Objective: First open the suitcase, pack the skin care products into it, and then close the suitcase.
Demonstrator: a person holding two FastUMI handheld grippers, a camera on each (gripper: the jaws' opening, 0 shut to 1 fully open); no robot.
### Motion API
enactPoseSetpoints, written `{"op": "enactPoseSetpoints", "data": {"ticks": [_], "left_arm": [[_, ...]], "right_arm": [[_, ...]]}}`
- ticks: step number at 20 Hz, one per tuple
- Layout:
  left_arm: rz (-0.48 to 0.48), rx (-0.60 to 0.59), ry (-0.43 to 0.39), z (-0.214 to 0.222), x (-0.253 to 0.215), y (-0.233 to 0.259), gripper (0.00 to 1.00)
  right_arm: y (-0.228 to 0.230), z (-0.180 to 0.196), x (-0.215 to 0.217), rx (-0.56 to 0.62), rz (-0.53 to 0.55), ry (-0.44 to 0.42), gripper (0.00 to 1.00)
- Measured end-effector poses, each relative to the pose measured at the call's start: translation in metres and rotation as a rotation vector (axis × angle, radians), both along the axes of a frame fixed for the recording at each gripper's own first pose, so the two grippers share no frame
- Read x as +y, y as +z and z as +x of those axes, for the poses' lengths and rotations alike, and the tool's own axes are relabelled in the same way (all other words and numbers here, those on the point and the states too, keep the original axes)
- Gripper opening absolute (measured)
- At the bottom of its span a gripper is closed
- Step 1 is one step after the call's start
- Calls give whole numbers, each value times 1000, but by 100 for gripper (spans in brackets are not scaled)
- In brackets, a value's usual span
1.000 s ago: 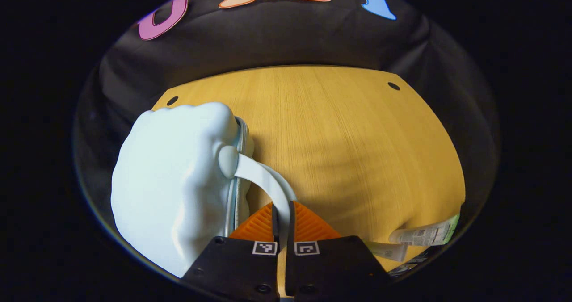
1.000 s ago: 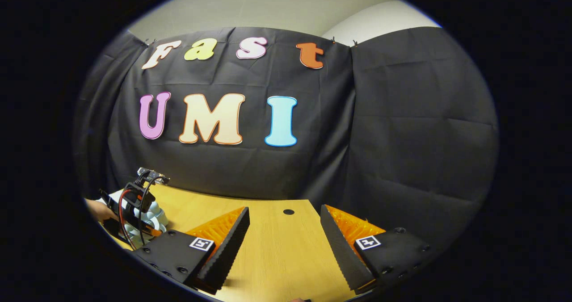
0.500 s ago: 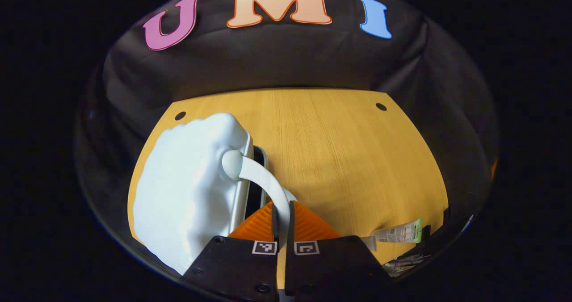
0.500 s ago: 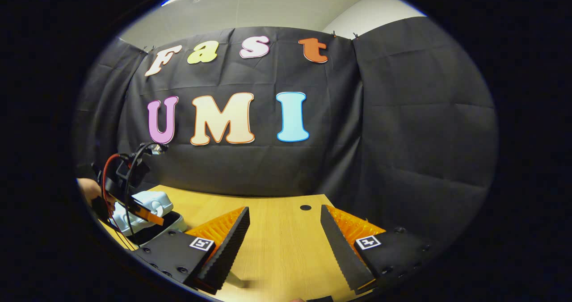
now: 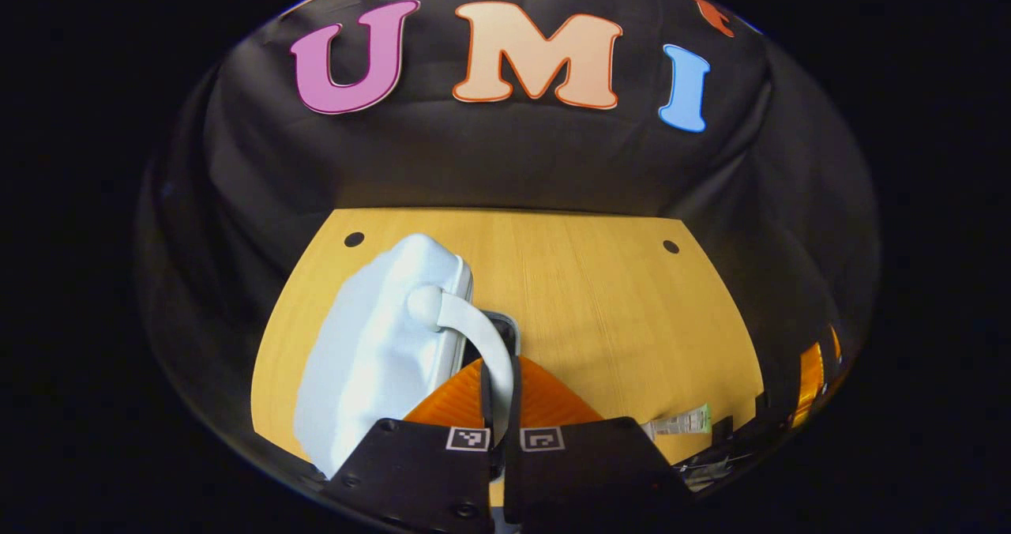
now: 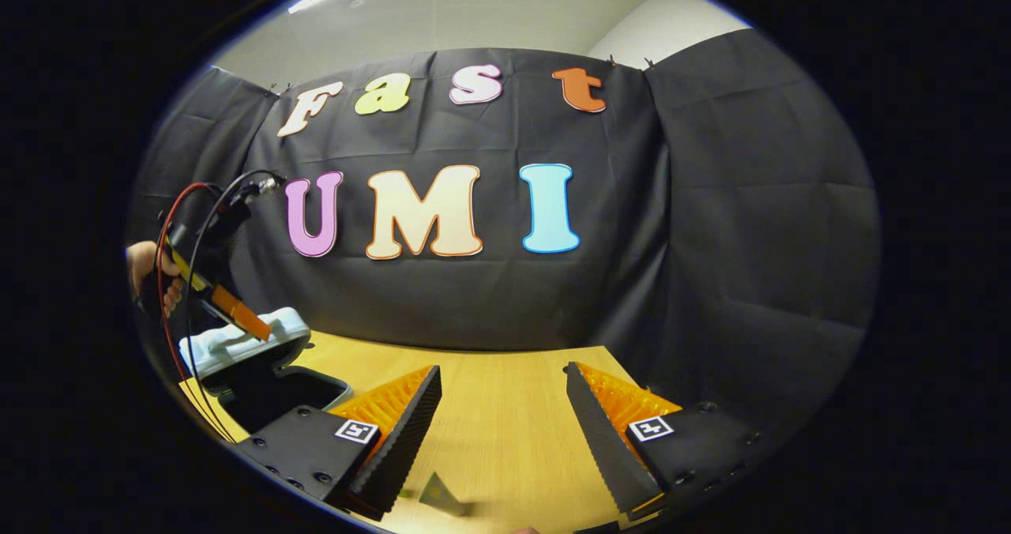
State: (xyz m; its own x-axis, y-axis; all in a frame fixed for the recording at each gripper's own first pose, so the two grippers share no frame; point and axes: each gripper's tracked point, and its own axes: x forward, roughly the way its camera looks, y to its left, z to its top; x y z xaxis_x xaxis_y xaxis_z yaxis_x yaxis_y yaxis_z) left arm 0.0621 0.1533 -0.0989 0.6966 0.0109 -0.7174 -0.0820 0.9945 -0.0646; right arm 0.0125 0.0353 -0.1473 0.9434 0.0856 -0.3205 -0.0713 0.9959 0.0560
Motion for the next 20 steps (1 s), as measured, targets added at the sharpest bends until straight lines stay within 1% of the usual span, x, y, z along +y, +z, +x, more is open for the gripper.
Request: {"op": "enactPoseSetpoints", "data": {"ticks": [2,4,6,9,10,11,13,17,20], "left_arm": [[12,-36,5,2,24,15,0],[9,-71,16,-1,46,28,0],[9,-103,26,-4,70,38,0],[47,-142,24,-6,113,47,0],[65,-160,42,-5,129,50,0],[80,-188,55,-1,147,54,0],[95,-178,60,-5,171,51,0],[113,-208,31,-3,209,46,0],[116,-229,63,-3,247,37,0]], "right_arm": [[-5,1,12,14,15,1,98],[-8,1,25,21,22,1,100],[-7,3,37,16,17,-3,99],[-6,7,56,4,12,-22,99],[-7,7,62,4,9,-33,97],[-9,7,68,8,7,-42,99],[-8,7,76,-2,-6,-75,99],[-6,4,97,4,-26,-108,99],[-2,2,111,4,-49,-110,99]]}}
